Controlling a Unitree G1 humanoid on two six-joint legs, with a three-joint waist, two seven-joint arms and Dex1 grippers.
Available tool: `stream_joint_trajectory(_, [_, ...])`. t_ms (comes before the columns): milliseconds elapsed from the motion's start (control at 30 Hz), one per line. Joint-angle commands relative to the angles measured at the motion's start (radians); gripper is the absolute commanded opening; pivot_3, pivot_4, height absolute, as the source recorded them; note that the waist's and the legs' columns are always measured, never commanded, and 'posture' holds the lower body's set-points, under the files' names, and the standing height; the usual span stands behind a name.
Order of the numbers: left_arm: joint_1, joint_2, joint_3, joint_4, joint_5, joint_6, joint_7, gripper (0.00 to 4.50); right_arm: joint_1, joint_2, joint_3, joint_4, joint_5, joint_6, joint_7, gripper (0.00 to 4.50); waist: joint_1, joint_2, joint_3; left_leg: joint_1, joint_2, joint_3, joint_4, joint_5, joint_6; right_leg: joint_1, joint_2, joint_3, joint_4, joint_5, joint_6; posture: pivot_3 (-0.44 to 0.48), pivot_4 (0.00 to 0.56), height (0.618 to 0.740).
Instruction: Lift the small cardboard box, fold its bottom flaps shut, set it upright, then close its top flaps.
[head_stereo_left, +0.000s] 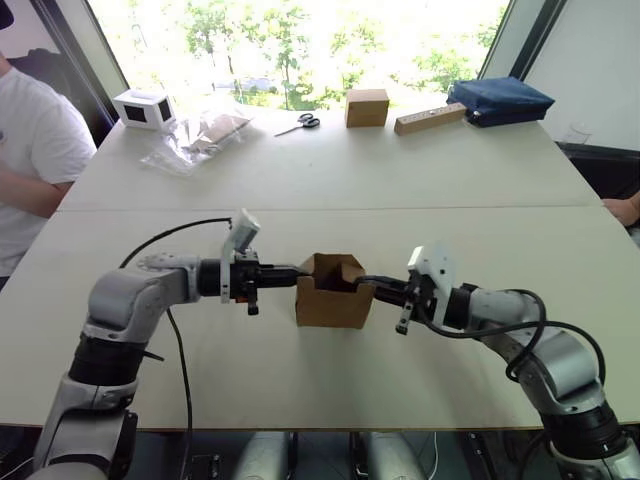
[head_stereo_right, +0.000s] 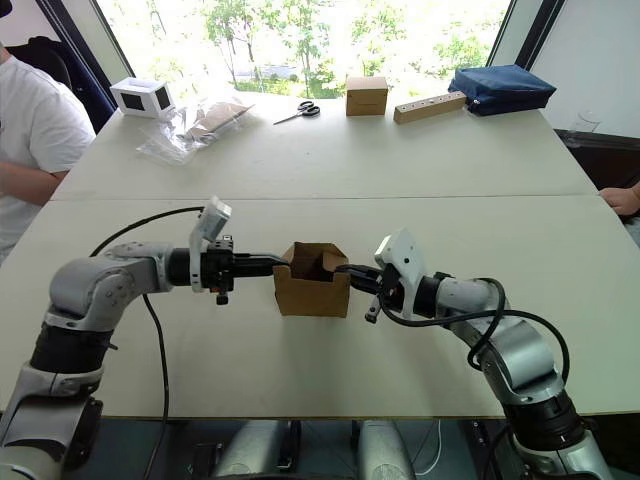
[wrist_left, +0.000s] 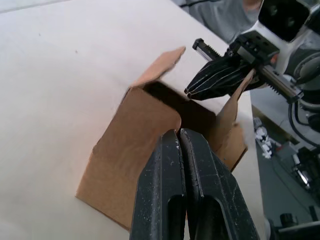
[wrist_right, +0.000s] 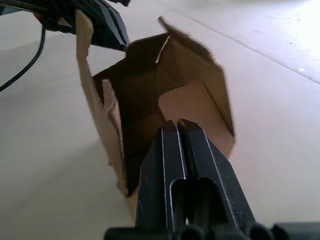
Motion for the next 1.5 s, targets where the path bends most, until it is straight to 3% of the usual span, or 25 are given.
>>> stream_joint_trajectory(33, [0.015,-0.003,-0.058,0.024,0.066,-0.067,0.013,0.10,-0.019,0.001,0.033,0.042,-0.042,-0.045,0.025,0.00,0.001,0.000,0.000,0.000,0.000,0.000,0.000,0.000,-0.001,0.000,0.000,0.000,0.000,0.000,0.000,0.000,0.150,0.740])
stream_joint_trajectory(200, [0.031,-0.006,-0.104,0.064,0.116,-0.124,0.022,0.10,-0.018,0.002,0.049,0.091,-0.078,-0.071,0.032,0.00,0.005,0.000,-0.007,0.004,0.000,0.000,0.000,0.000,0.000,0.005,0.000,0.000,-0.001,0.000,0.000,0.000,0.150,0.740])
stream_joint_trajectory(300, [0.027,-0.003,-0.086,0.054,0.097,-0.115,0.028,0.10,-0.015,0.002,0.047,0.082,-0.079,-0.071,0.034,0.00,0.005,0.000,-0.007,0.016,0.000,0.000,-0.002,-0.002,0.002,0.018,0.000,0.000,-0.004,0.000,0.000,0.000,0.150,0.740])
stream_joint_trajectory(400, [0.020,0.003,-0.057,0.034,0.070,-0.097,0.033,0.10,-0.020,0.006,0.029,0.062,-0.064,-0.066,0.029,0.00,0.004,0.000,-0.007,0.018,0.000,-0.001,-0.003,-0.002,0.003,0.019,0.000,0.000,-0.005,0.000,0.000,0.000,0.150,0.740])
stream_joint_trajectory(667, [-0.039,0.050,0.139,-0.029,-0.108,0.034,0.050,0.10,-0.069,0.025,-0.148,-0.130,0.077,0.008,-0.066,0.00,0.002,0.000,-0.006,0.014,0.001,-0.001,-0.003,-0.002,0.002,0.015,0.000,0.000,-0.005,0.000,0.000,0.000,0.150,0.740])
stream_joint_trajectory(900, [-0.091,0.048,0.107,0.136,0.000,-0.072,0.076,0.10,-0.017,-0.098,-0.257,-0.324,0.366,0.196,-0.008,0.00,0.007,0.000,-0.006,0.014,0.000,-0.001,-0.003,-0.002,0.003,0.016,-0.001,0.000,-0.006,0.000,0.000,0.000,0.150,0.740])
stream_joint_trajectory(1100, [-0.175,-0.035,0.016,0.402,0.134,-0.248,0.035,0.10,0.019,-0.179,-0.198,-0.372,0.396,0.211,0.047,0.00,0.006,-0.001,-0.006,0.014,0.000,-0.001,-0.003,-0.002,0.003,0.017,0.000,0.000,-0.007,0.000,0.000,0.000,0.150,0.740])
stream_joint_trajectory(1267, [-0.286,-0.184,-0.036,0.683,0.235,-0.407,0.020,0.10,0.007,-0.146,-0.031,-0.294,0.249,0.135,0.055,0.00,0.007,-0.003,-0.005,0.014,0.000,0.000,-0.003,-0.002,0.004,0.017,0.000,-0.001,-0.008,0.000,0.000,0.000,0.150,0.740])
stream_joint_trajectory(1500, [-0.346,-0.257,-0.048,0.799,0.283,-0.459,-0.047,0.10,-0.059,-0.074,0.076,-0.203,0.152,0.084,0.050,0.00,-0.003,-0.003,-0.005,0.009,0.000,0.000,-0.002,-0.003,0.004,0.012,0.001,-0.001,-0.007,0.000,0.000,0.000,0.150,0.740])
